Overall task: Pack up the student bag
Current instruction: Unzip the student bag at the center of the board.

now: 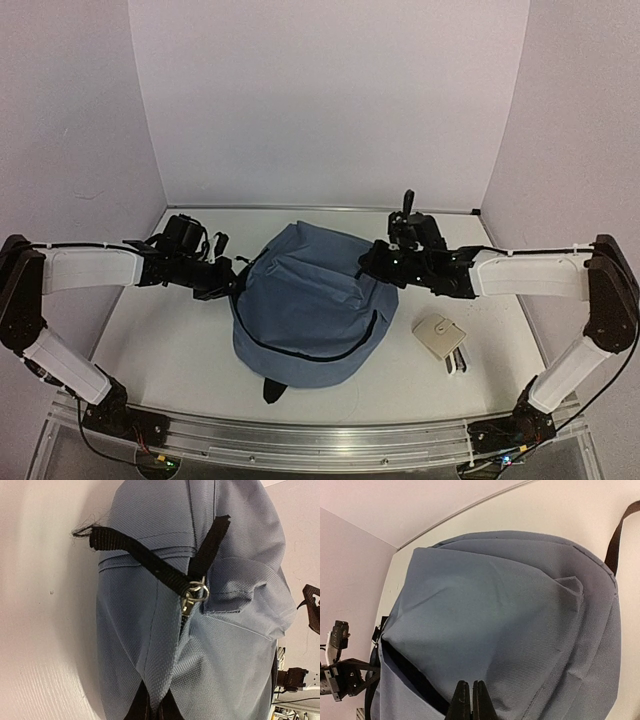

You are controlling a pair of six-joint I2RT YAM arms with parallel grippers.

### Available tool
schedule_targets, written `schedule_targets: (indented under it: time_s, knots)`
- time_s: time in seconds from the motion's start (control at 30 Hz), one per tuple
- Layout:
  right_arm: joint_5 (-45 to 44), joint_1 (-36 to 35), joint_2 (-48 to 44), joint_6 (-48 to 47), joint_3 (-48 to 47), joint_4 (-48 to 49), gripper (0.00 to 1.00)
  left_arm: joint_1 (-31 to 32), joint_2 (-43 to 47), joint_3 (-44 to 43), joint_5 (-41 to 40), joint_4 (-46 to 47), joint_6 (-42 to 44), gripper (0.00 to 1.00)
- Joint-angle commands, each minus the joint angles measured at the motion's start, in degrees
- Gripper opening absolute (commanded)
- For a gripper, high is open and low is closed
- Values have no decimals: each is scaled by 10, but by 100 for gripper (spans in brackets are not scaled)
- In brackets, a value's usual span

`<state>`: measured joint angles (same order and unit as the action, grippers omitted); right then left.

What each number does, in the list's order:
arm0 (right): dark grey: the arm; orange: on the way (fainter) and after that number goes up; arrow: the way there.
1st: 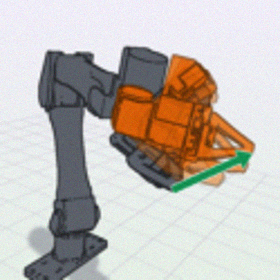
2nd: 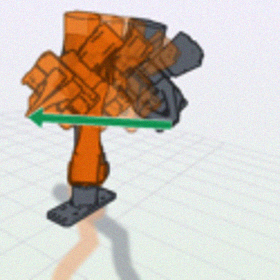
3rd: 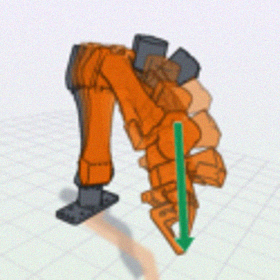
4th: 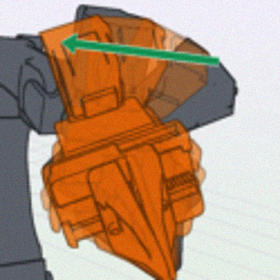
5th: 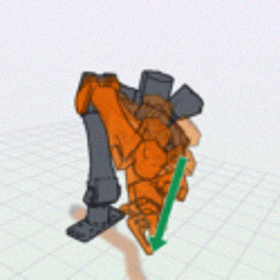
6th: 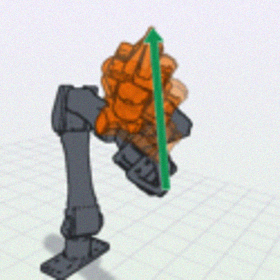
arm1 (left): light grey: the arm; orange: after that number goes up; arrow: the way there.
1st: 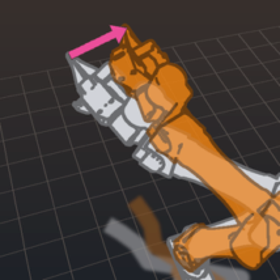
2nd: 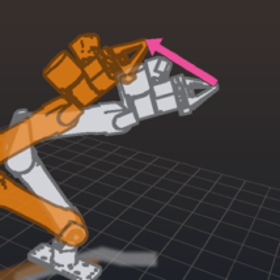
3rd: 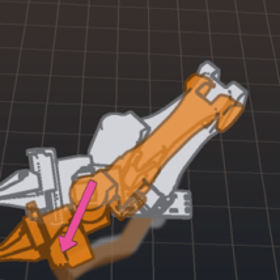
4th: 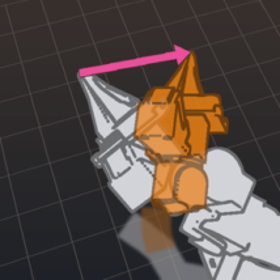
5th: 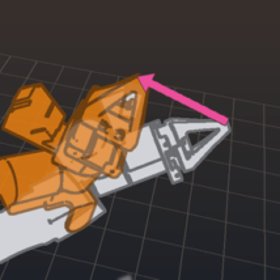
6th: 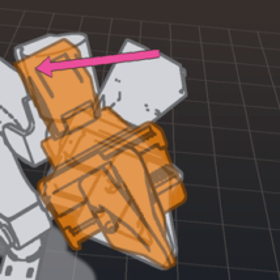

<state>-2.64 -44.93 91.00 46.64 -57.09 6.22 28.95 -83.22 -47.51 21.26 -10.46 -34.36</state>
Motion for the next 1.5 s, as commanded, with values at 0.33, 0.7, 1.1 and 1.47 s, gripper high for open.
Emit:
schedule_targets:
  time_s: [0.33,0.7,1.1,1.47]
  knots:
    - [-139,-81,145,-73,-204,-55,0,3,14,-15,19,57,27,0]
    - [-52,-103,287,-120,-377,-55,0,7,9,-11,23,85,23,0]
    - [22,-114,390,-173,-531,-62,0,9,-13,-25,35,91,25,0]
    - [-33,-109,282,-232,-464,-136,87,-1,-36,-117,4,32,10,16]
